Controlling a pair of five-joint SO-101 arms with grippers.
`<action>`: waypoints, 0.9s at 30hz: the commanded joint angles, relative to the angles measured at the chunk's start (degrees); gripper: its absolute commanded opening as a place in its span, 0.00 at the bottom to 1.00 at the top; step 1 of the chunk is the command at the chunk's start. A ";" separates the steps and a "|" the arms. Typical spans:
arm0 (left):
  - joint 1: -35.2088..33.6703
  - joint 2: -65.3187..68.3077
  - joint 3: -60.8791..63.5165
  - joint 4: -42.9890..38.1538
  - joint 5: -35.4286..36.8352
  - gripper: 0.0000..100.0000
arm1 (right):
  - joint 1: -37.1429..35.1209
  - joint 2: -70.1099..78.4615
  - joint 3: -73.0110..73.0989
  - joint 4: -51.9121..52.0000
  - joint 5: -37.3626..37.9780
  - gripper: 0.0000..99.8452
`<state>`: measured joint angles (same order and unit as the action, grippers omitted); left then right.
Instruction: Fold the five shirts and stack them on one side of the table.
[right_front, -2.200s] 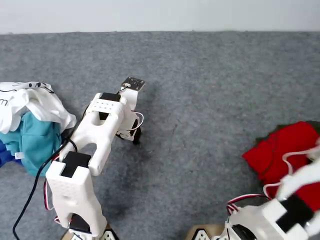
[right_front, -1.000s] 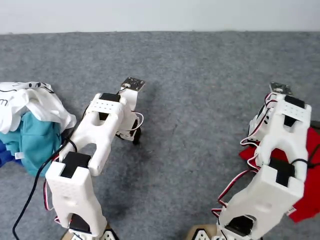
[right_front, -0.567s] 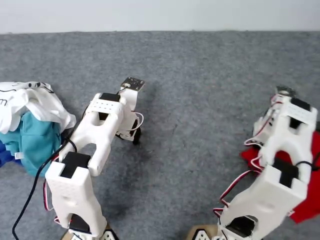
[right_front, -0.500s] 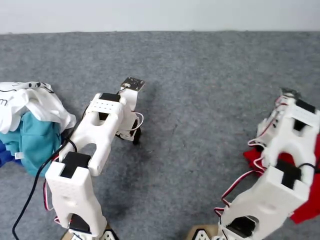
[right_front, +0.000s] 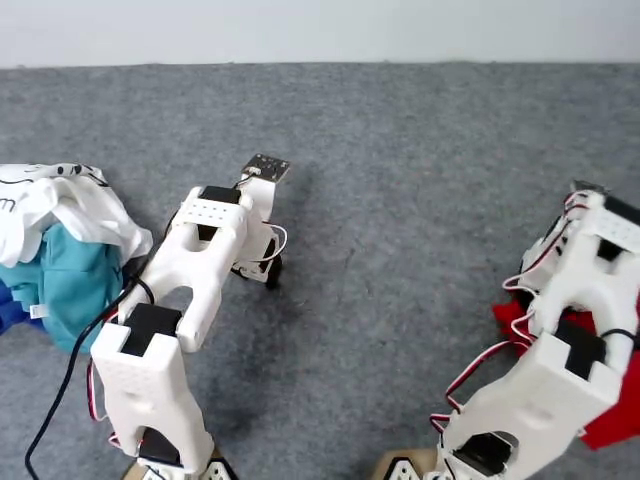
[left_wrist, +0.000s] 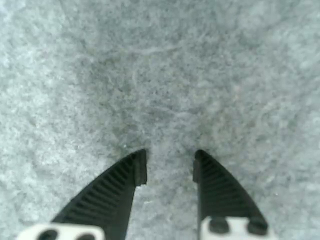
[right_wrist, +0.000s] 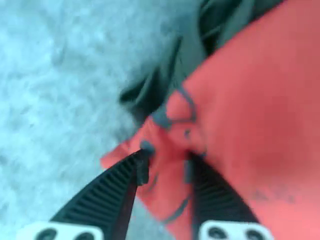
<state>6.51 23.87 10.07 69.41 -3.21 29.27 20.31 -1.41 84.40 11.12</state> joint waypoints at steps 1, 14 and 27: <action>-3.52 -0.44 0.13 -1.41 0.26 0.13 | 0.04 -1.01 -10.20 11.38 0.62 0.19; -11.96 -15.56 -26.33 30.15 -0.09 0.13 | -4.26 -17.54 -21.10 18.59 0.70 0.19; -46.51 -24.97 -30.02 20.04 0.18 0.13 | -5.32 -28.88 -12.04 18.33 0.70 0.19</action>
<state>-35.08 -1.54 -19.30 94.46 -3.47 24.26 -6.15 -14.77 100.48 11.12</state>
